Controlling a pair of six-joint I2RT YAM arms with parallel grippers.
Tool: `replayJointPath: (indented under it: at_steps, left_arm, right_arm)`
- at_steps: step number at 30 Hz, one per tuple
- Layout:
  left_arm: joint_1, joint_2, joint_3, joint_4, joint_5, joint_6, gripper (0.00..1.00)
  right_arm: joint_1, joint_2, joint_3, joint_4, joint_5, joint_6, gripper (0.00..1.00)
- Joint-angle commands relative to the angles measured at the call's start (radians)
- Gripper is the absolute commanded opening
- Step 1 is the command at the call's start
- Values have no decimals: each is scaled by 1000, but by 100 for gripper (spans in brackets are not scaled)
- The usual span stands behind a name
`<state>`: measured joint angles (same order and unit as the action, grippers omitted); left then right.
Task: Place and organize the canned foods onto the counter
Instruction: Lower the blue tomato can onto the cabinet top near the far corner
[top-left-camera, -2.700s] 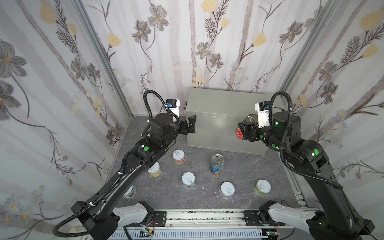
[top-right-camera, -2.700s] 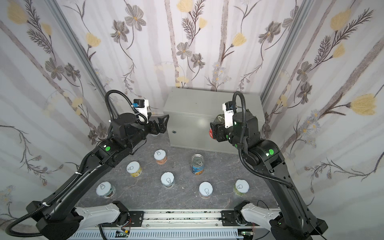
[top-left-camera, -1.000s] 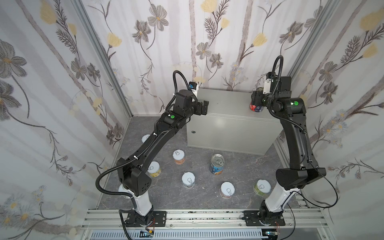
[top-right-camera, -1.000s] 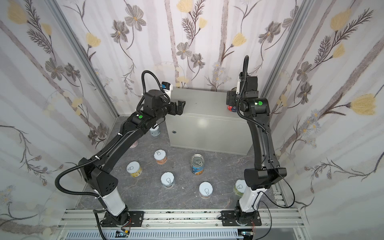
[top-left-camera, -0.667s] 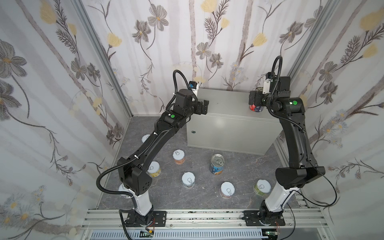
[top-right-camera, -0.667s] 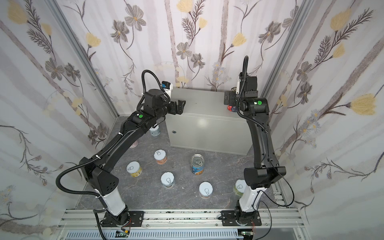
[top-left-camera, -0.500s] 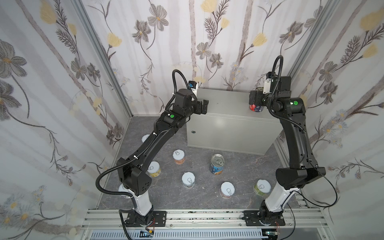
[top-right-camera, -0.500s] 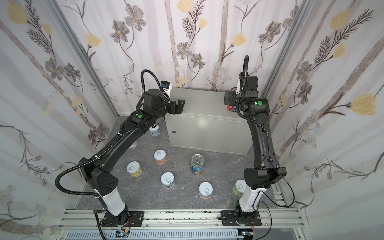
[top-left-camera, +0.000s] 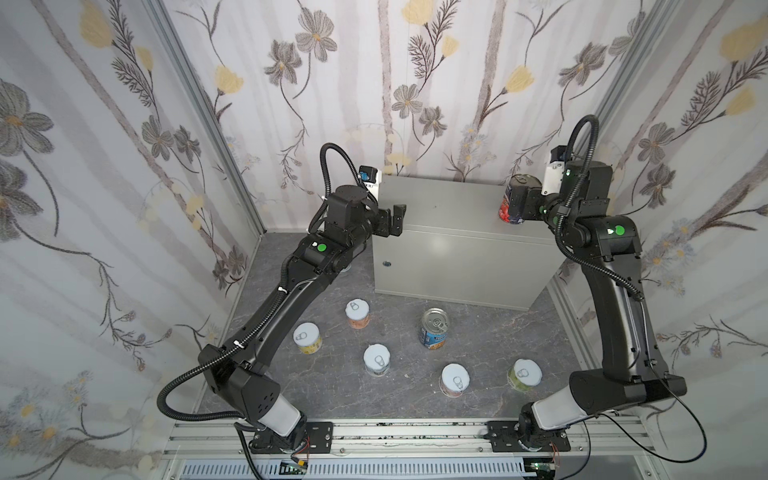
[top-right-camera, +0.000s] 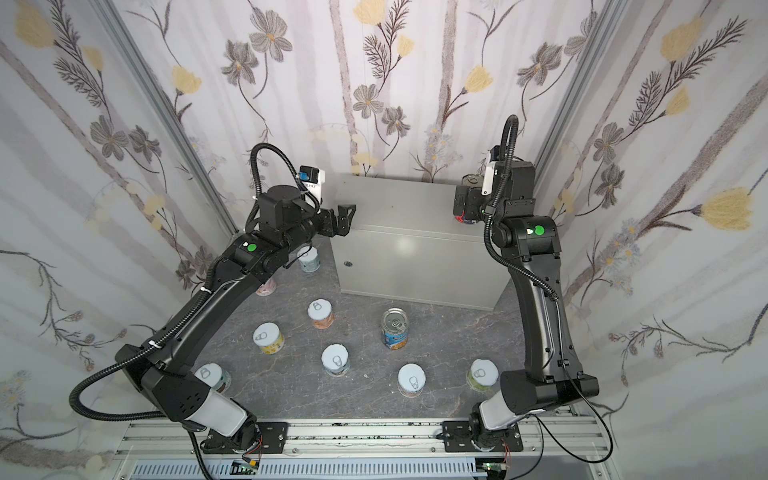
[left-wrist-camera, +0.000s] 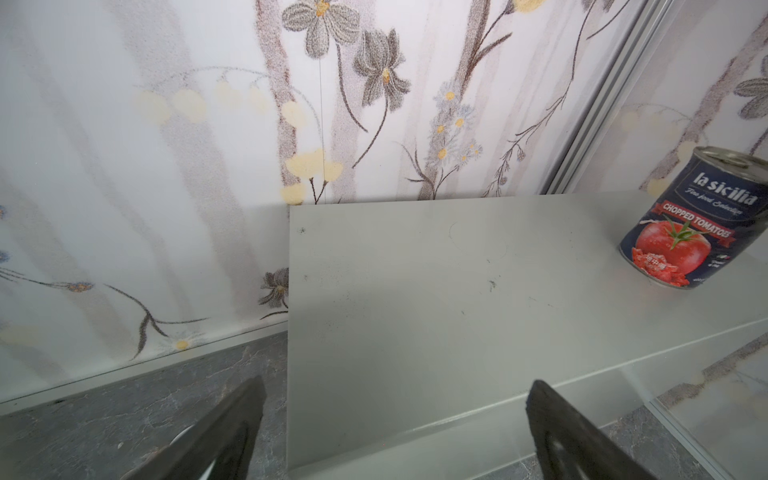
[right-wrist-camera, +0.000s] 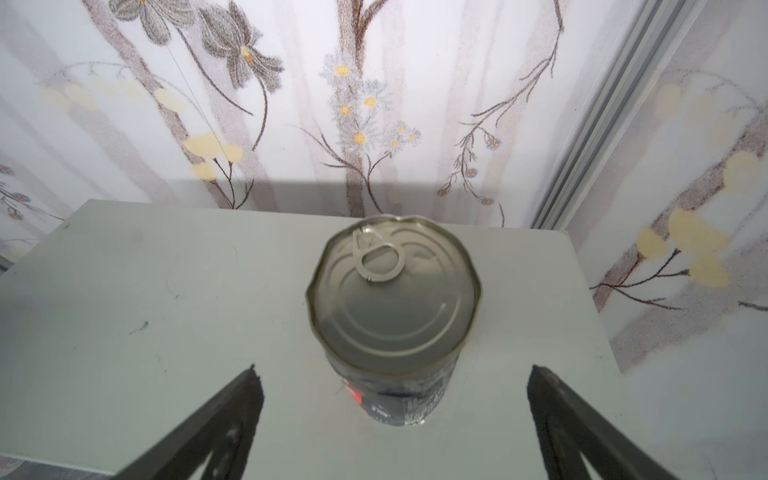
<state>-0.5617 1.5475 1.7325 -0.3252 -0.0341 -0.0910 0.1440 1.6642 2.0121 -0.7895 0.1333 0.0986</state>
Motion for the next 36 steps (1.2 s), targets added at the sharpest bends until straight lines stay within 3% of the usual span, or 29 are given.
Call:
replayJointPath:
  at_steps: [1,7,24,36]
  left_arm:
    - [3,-40,-51,27,-20,-9,100]
    - [6,-56,-109,46,-45,-9,100]
    - [5,6,-57,58,-76,8,100]
    - [5,54,-15,58,-72,7,100]
  right_arm:
    - [0,-98,-179,187,-21,24,100]
    - [-4,-186,-396,388,-41,48,100]
    - [-14,-16,-325,476,-14,73,100]
    - [-24,64,-275,484,7,76,84]
